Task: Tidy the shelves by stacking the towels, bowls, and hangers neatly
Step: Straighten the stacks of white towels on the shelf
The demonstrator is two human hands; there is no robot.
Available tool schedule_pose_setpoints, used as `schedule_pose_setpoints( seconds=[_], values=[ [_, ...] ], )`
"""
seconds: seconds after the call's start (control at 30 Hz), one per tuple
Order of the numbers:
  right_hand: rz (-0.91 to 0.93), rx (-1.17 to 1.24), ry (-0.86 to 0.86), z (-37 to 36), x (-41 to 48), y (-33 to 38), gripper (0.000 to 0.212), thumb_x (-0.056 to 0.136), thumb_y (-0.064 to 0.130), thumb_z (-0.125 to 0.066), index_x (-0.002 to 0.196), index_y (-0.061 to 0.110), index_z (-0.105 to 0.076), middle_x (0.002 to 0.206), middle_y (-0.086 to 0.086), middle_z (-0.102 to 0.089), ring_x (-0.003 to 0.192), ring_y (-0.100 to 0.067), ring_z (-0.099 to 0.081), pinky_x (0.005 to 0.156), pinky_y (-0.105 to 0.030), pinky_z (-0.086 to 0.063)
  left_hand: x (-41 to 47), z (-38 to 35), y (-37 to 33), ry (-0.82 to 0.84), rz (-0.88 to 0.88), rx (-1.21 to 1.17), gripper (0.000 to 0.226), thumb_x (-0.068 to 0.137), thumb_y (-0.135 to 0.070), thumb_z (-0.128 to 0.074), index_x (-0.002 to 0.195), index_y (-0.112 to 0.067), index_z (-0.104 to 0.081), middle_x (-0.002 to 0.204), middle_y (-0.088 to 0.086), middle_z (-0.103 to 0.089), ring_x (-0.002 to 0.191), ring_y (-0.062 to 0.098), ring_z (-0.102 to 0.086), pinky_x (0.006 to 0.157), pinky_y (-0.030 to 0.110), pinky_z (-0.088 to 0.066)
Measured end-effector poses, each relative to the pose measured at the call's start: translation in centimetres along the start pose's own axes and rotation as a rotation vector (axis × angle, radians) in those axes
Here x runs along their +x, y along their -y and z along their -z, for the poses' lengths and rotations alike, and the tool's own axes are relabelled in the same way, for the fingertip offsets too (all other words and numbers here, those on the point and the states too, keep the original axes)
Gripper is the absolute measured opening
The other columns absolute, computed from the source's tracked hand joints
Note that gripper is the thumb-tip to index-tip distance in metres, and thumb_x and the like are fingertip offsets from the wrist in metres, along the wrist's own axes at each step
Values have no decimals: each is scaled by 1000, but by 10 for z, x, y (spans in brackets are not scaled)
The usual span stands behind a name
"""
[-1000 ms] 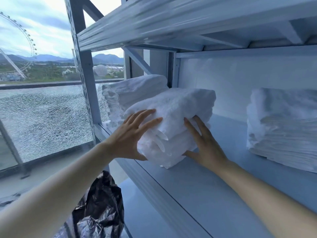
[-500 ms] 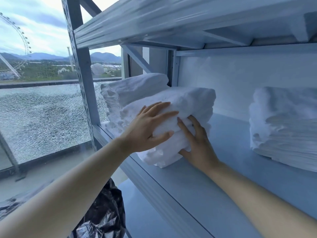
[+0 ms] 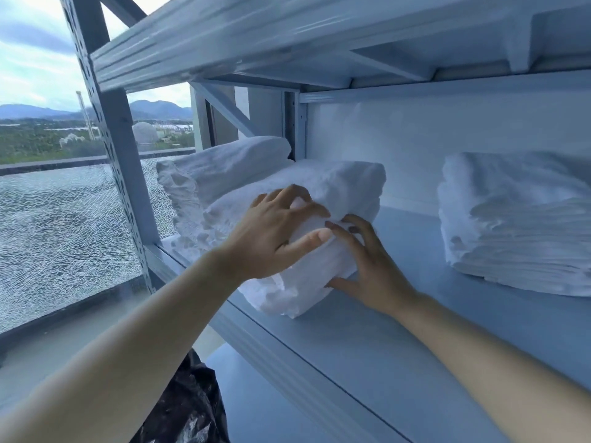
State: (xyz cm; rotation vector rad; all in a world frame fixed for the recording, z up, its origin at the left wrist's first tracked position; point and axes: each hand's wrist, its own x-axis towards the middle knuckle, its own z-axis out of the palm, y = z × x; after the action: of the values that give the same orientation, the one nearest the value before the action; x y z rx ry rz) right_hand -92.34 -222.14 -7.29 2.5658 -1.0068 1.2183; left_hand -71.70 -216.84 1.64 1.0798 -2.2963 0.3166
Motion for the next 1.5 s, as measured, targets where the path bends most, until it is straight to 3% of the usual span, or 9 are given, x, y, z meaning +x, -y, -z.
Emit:
schedule_pose_setpoints(
  seconds=[0.17, 0.27, 0.43, 0.63, 0.8, 1.0, 1.13, 1.23, 1.5],
  values=[
    [-90, -64, -65, 28, -12, -6, 79, 74, 38, -75, 140, 23, -34, 138, -7, -29, 123, -22, -42, 91, -36, -49, 29, -7, -29, 40, -107, 22, 65, 84, -68, -15, 124, -35, -54, 127, -6, -48, 113, 13, -46, 97, 33, -37],
    [-167, -120, -101, 56, -27, -15, 79, 77, 39, -72, 142, 29, -29, 140, -2, -26, 125, -14, -36, 87, -30, -46, 46, -27, -47, 46, -159, 34, 58, 88, -68, -22, 126, -36, -51, 128, -8, -47, 115, 13, -46, 95, 32, -38],
    [-300, -268, -124, 109, -66, -35, 69, 80, 40, -67, 139, 23, -36, 139, 2, -29, 117, -10, -42, 77, -22, -41, 73, -63, -88, 22, -217, 4, 48, 91, -57, -30, 129, -33, -47, 128, -9, -47, 110, 14, -49, 79, 25, -35],
    [-438, -366, -157, 163, -106, -67, 65, 79, 29, -72, 136, 17, -41, 135, 0, -36, 118, -3, -36, 87, -11, -33, 111, -98, -131, 37, -258, -109, 44, 92, -50, -38, 129, -29, -46, 128, -8, -47, 112, 16, -49, 78, 28, -37],
    [-498, -464, -81, 203, -115, -92, 65, 79, 28, -71, 134, 16, -39, 137, 0, -34, 124, -15, -38, 94, -32, -42, 148, -136, -152, 55, -203, -84, 44, 89, -45, -47, 129, -27, -46, 130, -5, -43, 114, 19, -46, 79, 29, -39],
    [-493, -581, 27, 232, -119, -120, 74, 75, 26, -75, 139, 19, -37, 145, -3, -27, 131, -23, -31, 102, -32, -34, 180, -175, -164, 64, 71, -168, 71, 77, -41, -67, 138, -24, -34, 145, -1, -24, 133, 24, -24, 84, 41, -49],
    [-502, -649, 146, 234, -122, -135, 88, 74, 29, -76, 145, 27, -24, 154, -2, -3, 139, -24, -12, 107, -41, -34, 188, -189, -175, 126, 19, -85, 102, 70, -40, -75, 146, -38, -7, 153, 0, 3, 140, 30, -1, 86, 47, -50],
    [-516, -670, 175, 230, -120, -144, 98, 70, 29, -79, 146, 33, -16, 152, 5, 11, 138, -23, -6, 98, -41, -43, 189, -197, -179, 152, -30, 66, 113, 70, -30, -76, 144, -43, 7, 152, 6, 3, 138, 38, 2, 80, 48, -53],
    [-526, -742, 246, 217, -130, -164, 104, 70, 34, -78, 146, 36, -7, 151, 8, 15, 141, -25, 7, 96, -40, -47, 179, -232, -184, 110, 9, 226, 121, 74, -24, -74, 140, -37, 26, 152, 12, 23, 137, 47, 15, 81, 39, -53]
  ],
)
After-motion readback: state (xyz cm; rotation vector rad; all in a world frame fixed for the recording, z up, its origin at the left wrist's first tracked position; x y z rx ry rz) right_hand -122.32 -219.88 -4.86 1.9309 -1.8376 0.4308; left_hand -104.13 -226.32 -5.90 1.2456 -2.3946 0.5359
